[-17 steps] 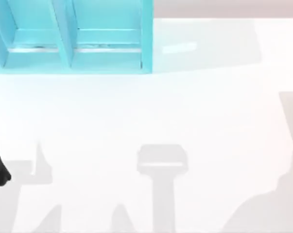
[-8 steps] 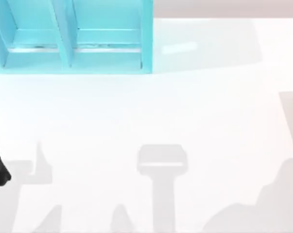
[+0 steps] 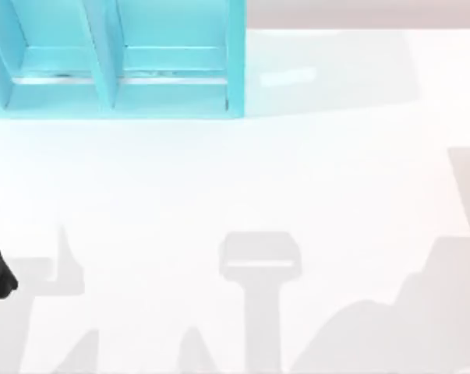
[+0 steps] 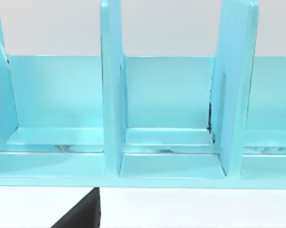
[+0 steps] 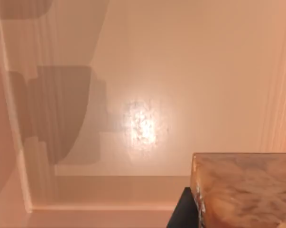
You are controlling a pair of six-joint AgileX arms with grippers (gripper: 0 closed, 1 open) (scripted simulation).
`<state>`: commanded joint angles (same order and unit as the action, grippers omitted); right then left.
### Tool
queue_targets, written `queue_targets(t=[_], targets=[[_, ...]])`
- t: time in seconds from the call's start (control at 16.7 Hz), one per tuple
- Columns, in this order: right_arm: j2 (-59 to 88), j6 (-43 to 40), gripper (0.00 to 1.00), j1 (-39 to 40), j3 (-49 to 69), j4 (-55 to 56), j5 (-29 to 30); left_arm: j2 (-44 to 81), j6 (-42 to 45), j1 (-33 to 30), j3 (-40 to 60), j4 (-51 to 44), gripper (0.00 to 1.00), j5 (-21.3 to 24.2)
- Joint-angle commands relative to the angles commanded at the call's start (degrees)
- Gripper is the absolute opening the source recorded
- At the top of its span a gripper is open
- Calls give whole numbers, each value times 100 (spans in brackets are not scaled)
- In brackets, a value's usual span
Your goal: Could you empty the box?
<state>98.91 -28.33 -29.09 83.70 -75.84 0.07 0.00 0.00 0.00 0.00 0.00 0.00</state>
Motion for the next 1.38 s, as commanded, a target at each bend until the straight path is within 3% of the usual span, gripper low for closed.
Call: queue_targets(t=[0.24,0.66,0.84,1.02,1.38], targets=[[726,1291,0,1213,614,87,40,0,0,0,0,0,100,0],[2197,4444,0,4353,1783,453,51,0,0,0,0,0,100,0],[2676,5423,0,5365,2083,634,10,0,0,0,0,0,100,0],[2906,5886,0,5846,2224,776,9,0,0,0,0,0,100,0],[2918,5930,0,5872,2194,801,-3,0,0,0,0,0,100,0]])
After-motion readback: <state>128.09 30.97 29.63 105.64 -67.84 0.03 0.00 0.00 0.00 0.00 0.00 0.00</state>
